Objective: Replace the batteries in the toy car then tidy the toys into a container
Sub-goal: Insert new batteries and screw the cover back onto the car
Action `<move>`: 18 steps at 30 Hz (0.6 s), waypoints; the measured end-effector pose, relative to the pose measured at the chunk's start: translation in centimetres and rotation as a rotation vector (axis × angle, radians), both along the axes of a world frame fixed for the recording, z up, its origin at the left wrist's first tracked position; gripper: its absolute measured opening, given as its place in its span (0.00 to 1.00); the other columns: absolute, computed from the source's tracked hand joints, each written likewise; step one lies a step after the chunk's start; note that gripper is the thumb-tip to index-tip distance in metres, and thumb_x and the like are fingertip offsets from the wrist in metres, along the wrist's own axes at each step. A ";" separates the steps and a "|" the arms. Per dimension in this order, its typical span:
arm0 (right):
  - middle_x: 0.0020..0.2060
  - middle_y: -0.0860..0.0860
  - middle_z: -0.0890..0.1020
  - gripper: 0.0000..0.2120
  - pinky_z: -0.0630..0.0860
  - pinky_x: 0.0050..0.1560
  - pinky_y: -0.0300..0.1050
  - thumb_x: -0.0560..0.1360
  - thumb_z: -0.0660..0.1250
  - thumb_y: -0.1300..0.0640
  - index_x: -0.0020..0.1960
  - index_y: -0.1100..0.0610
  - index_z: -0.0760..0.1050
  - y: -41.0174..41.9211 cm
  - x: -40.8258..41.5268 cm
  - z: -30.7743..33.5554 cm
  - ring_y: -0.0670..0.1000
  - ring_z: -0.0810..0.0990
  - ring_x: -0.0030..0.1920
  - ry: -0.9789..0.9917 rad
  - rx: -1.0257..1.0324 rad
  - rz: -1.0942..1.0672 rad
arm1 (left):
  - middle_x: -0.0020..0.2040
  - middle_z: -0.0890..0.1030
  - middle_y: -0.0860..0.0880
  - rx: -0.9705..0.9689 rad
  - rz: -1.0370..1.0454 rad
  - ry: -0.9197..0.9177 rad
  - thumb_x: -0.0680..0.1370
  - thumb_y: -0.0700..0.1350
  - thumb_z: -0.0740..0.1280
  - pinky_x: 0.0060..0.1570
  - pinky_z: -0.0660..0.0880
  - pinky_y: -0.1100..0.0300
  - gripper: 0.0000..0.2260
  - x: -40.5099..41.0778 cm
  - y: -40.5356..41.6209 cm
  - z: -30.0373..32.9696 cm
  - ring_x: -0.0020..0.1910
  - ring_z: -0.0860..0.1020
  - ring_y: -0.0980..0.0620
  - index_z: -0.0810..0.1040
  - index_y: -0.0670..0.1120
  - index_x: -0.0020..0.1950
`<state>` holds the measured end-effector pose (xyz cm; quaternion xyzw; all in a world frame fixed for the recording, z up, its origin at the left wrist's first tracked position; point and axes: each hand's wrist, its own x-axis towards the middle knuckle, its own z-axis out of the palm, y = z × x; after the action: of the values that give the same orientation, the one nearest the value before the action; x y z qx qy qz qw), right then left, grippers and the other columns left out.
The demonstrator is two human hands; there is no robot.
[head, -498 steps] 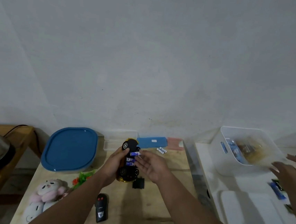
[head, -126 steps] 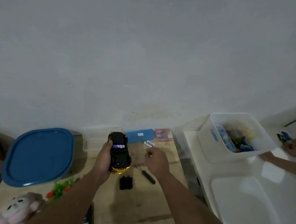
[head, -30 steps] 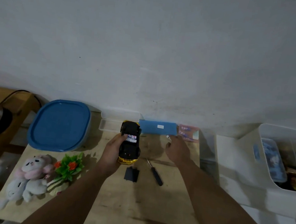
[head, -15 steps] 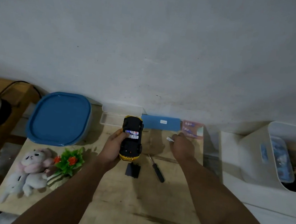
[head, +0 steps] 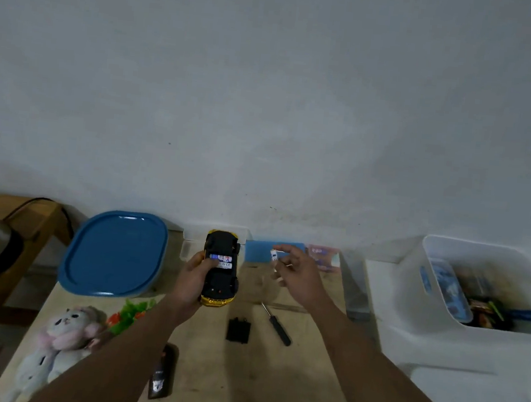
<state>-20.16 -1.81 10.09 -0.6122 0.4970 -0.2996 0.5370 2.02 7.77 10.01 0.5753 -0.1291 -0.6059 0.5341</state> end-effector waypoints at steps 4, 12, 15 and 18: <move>0.40 0.57 0.87 0.08 0.77 0.35 0.37 0.76 0.72 0.64 0.53 0.57 0.78 2.9 1.9 4.4 0.48 0.85 0.38 -0.082 -0.024 -0.069 | 0.57 0.83 0.33 -0.051 -0.011 0.005 0.82 0.42 0.64 0.46 0.81 0.46 0.15 1.2 1.4 2.5 0.48 0.84 0.37 0.75 0.44 0.69; 0.35 0.51 0.86 0.08 0.79 0.35 0.41 0.74 0.76 0.63 0.52 0.59 0.80 9.1 9.1 8.5 0.48 0.85 0.37 -0.224 -0.102 -0.151 | 0.45 0.86 0.41 -0.154 -0.071 0.141 0.84 0.47 0.58 0.38 0.83 0.55 0.17 2.8 5.5 6.7 0.40 0.84 0.45 0.81 0.40 0.62; 0.36 0.51 0.87 0.08 0.79 0.39 0.38 0.73 0.77 0.62 0.48 0.56 0.81 11.3 11.6 8.7 0.48 0.86 0.39 -0.231 -0.150 -0.197 | 0.44 0.87 0.42 -0.162 -0.070 0.144 0.86 0.51 0.55 0.38 0.82 0.56 0.20 3.1 6.4 7.2 0.39 0.85 0.46 0.81 0.39 0.63; 0.39 0.48 0.86 0.06 0.82 0.44 0.39 0.72 0.78 0.58 0.47 0.54 0.82 12.9 13.0 8.2 0.44 0.86 0.42 -0.163 -0.238 -0.259 | 0.52 0.88 0.42 -0.162 -0.056 0.159 0.87 0.56 0.54 0.44 0.82 0.53 0.22 3.2 6.8 7.2 0.48 0.87 0.46 0.81 0.43 0.65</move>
<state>-7.14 11.09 18.33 -0.5760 0.4874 -0.4717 0.4563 5.25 14.53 17.16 0.4764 -0.1510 -0.6519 0.5703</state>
